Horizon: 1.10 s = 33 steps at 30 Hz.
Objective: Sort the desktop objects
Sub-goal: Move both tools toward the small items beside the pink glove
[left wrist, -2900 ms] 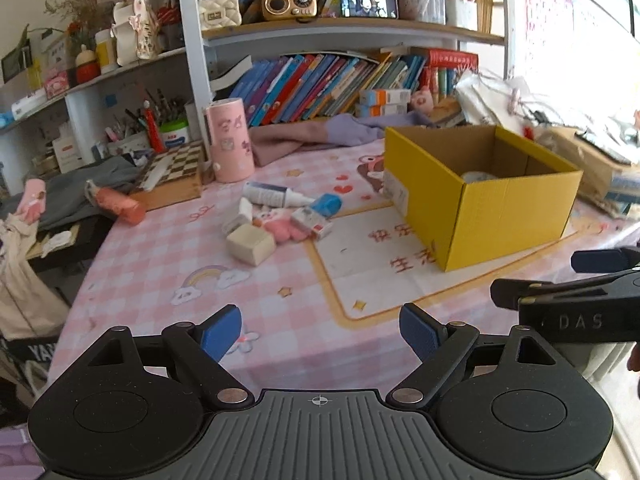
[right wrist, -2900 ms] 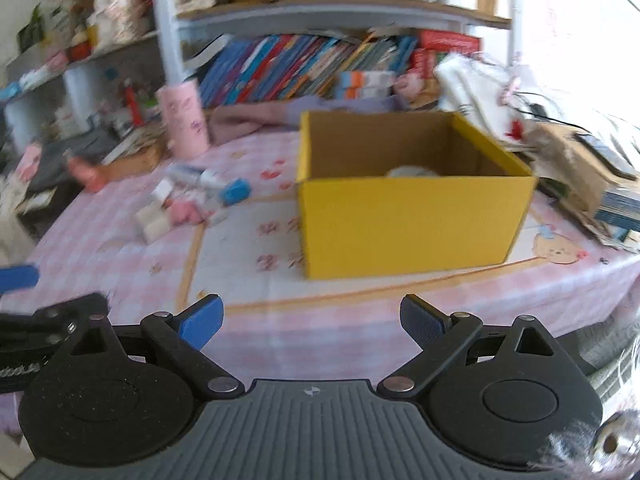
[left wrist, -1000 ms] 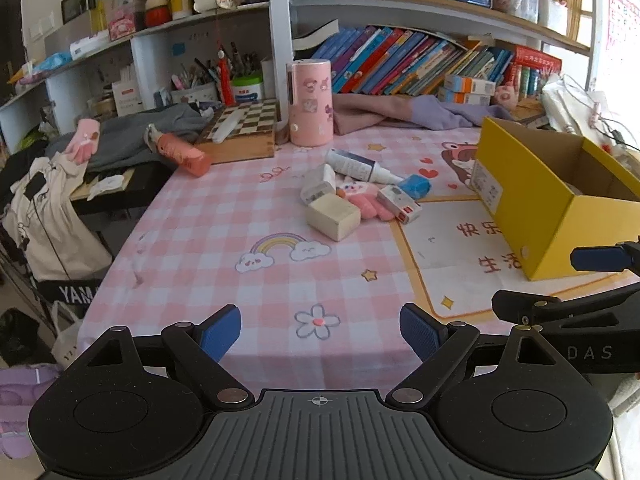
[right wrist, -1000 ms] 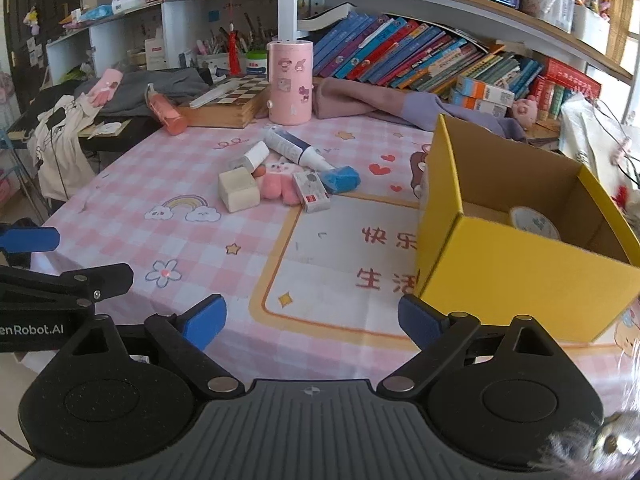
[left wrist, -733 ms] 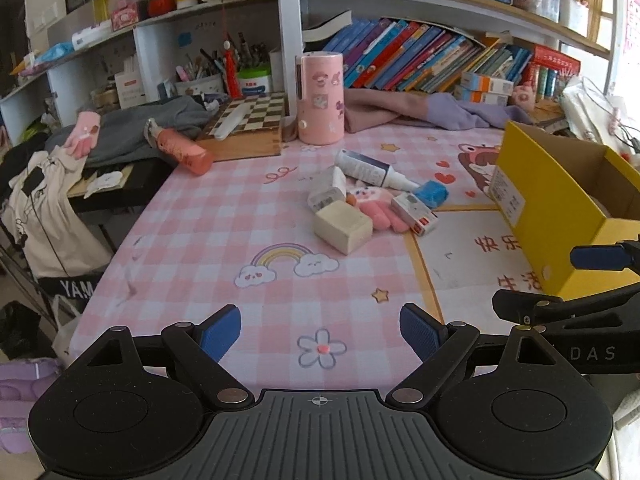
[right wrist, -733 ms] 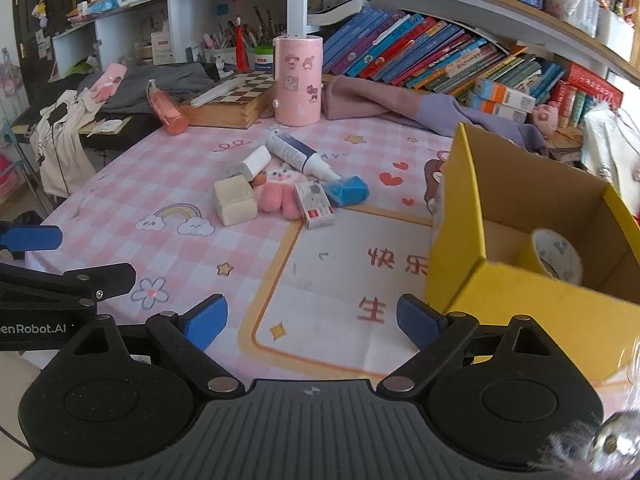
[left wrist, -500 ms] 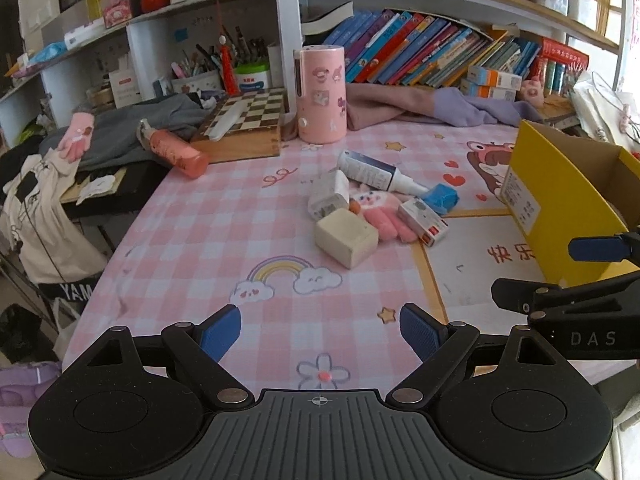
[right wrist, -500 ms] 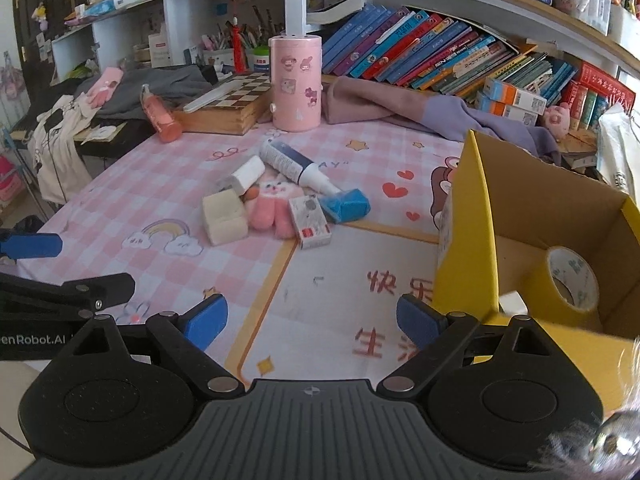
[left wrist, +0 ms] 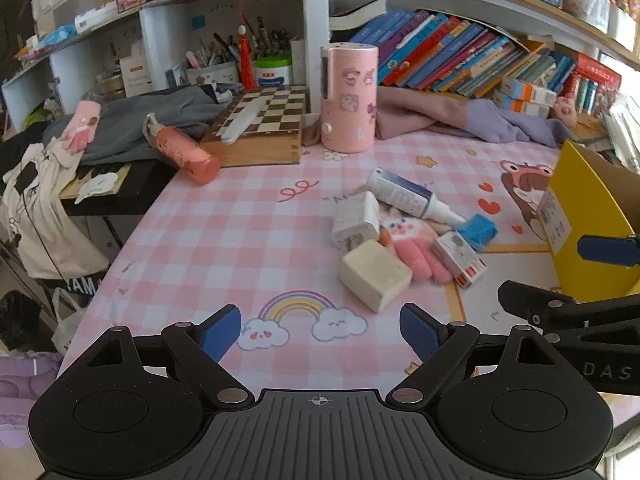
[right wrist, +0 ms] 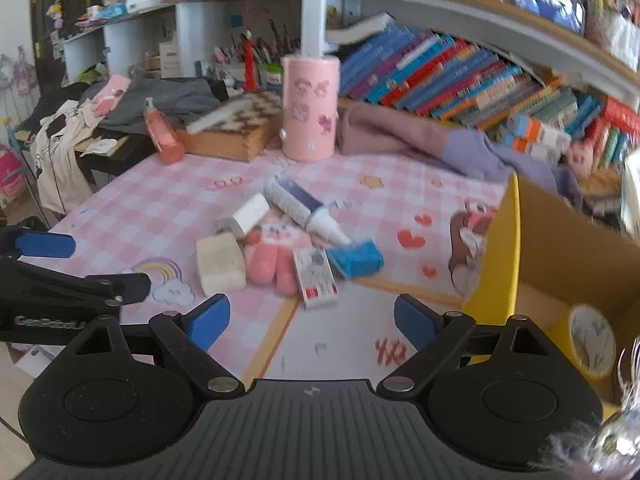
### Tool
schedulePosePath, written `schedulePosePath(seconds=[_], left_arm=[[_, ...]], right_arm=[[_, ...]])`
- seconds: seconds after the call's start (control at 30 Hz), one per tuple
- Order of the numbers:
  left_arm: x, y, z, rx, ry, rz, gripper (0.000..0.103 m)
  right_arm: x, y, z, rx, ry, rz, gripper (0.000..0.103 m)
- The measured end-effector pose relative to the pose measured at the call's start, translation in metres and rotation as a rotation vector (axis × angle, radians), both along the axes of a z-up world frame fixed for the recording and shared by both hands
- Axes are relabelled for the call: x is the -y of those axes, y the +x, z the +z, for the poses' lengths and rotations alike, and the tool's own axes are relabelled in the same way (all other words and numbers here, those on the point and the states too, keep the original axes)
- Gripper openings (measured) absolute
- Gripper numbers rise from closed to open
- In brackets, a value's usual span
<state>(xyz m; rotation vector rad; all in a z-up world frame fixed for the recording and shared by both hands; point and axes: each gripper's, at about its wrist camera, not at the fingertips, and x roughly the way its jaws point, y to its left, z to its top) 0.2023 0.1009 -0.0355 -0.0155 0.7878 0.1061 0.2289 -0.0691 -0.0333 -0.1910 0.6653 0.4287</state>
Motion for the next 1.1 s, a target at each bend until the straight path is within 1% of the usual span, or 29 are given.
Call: schedulePosePath(seconds=[0.07, 0.1, 0.2, 0.23, 0.27, 0.37, 0.47, 0.57, 0.67, 0.83, 1.1], left_arm=[[-0.003, 0.003, -0.001, -0.006, -0.006, 0.007, 0.089], [-0.003, 0.004, -0.001, -0.006, -0.009, 0.008, 0.089], [-0.003, 0.006, -0.003, -0.007, -0.016, -0.005, 0.089], [-0.002, 0.006, -0.004, -0.011, -0.019, -0.011, 0.089], [0.000, 0.007, -0.004, -0.013, -0.021, -0.018, 0.089], [0.004, 0.006, -0.003, -0.003, -0.026, -0.046, 0.089], [0.008, 0.006, -0.002, 0.006, -0.037, -0.067, 0.089], [0.013, 0.006, -0.003, 0.004, -0.039, -0.090, 0.089], [0.016, 0.006, -0.004, -0.001, -0.023, -0.104, 0.089], [0.014, 0.004, -0.003, 0.006, -0.004, -0.094, 0.089], [0.008, 0.012, -0.007, 0.007, 0.009, -0.072, 0.089]], right_arm=[[-0.004, 0.004, 0.001, 0.011, -0.005, 0.005, 0.090], [-0.006, 0.008, -0.001, -0.002, -0.013, -0.004, 0.090], [0.002, 0.016, -0.005, -0.037, -0.024, -0.085, 0.089], [0.005, 0.017, -0.005, -0.026, -0.039, -0.111, 0.088], [0.008, 0.015, -0.004, -0.005, -0.061, -0.134, 0.084], [0.023, 0.014, -0.001, -0.026, -0.047, -0.195, 0.084], [0.036, 0.011, -0.002, -0.043, -0.071, -0.250, 0.084], [0.045, 0.005, -0.001, -0.049, -0.063, -0.286, 0.084], [0.046, 0.002, 0.001, -0.049, -0.019, -0.277, 0.084], [0.033, 0.004, 0.005, -0.034, -0.003, -0.218, 0.084], [0.014, 0.028, -0.003, -0.080, 0.019, -0.151, 0.084]])
